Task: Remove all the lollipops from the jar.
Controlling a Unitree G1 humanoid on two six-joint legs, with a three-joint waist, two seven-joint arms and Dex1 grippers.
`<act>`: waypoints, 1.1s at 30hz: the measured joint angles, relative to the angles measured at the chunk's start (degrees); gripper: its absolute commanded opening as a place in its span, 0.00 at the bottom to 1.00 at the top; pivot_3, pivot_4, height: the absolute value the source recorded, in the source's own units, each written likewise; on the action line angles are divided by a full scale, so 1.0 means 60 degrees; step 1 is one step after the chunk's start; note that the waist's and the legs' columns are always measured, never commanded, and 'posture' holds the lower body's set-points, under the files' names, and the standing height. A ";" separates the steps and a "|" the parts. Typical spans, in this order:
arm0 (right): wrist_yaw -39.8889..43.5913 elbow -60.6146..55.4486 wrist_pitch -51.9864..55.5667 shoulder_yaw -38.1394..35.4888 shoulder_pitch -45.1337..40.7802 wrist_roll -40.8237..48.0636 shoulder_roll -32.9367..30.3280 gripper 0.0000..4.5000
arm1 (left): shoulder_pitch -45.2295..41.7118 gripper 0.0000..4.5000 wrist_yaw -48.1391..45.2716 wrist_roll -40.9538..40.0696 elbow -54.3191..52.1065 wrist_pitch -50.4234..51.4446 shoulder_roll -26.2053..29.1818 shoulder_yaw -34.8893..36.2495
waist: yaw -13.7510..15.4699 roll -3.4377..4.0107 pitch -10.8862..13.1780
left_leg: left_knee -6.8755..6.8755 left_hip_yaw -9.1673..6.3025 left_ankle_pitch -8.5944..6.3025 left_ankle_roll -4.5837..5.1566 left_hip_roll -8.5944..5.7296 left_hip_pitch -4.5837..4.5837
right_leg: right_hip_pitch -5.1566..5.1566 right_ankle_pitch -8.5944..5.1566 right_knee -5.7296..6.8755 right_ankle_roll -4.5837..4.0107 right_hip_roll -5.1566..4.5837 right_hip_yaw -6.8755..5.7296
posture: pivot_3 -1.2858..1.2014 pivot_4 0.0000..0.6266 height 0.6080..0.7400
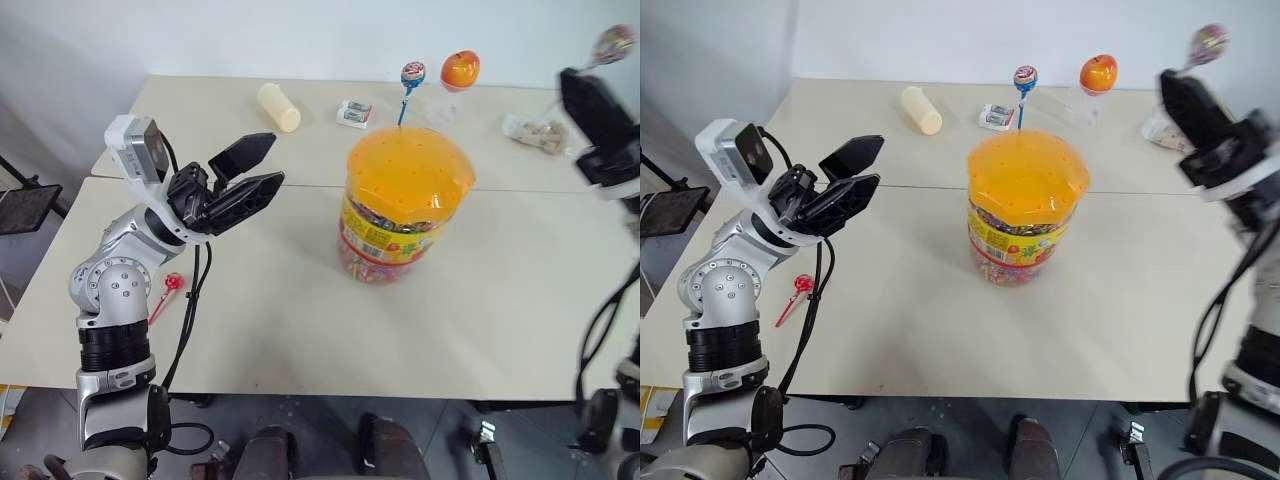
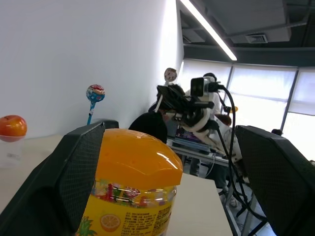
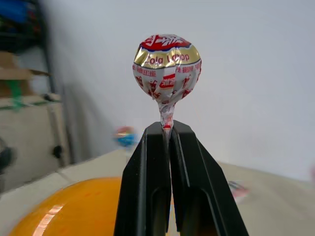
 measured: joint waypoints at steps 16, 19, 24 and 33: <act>0.0020 -0.1130 0.2596 0.1428 0.7113 -0.3118 -0.2474 0.11 | 0.0550 1.00 -0.2873 0.2658 0.0103 -0.1611 0.1442 -0.2573 | 0.0038 0.0009 -0.0001 | 0.0015 0.0082 -0.0004 0.0015 0.0020 0.0013 | -0.0002 0.0006 -0.0043 -0.0012 0.0025 0.0067 | 0.52 0.24 1.00; 0.0513 -0.1106 0.2338 0.1367 0.7351 -0.3256 -0.2426 0.31 | 0.0551 1.00 -0.2820 0.2657 0.0102 -0.1591 0.1453 -0.2536 | 0.0077 0.0009 -0.0001 | 0.0001 0.0074 -0.0008 0.0009 0.0020 0.0012 | -0.0008 0.0006 -0.0039 -0.0011 0.0028 0.0063 | 0.52 0.24 1.00; 0.1633 -0.1093 0.1214 0.0588 0.6953 -0.3259 -0.2217 0.67 | 0.0639 1.00 -0.2294 0.2134 0.0035 -0.0959 0.1465 -0.1854 | 0.0094 0.0007 0.0000 | 0.0012 0.0073 -0.0012 0.0015 0.0019 0.0003 | -0.0006 0.0007 -0.0049 -0.0010 0.0027 0.0060 | 0.52 0.24 1.00; 0.1447 -0.1683 0.1344 0.0587 0.1730 -0.0913 -0.1432 0.67 | 0.0597 1.00 -0.0111 0.0482 0.0131 0.0106 0.0577 0.0023 | 0.0040 -0.0006 0.0007 | 0.0029 0.0073 -0.0022 -0.0007 0.0044 0.0022 | -0.0006 0.0007 -0.0020 -0.0012 0.0041 0.0065 | 0.52 0.24 1.00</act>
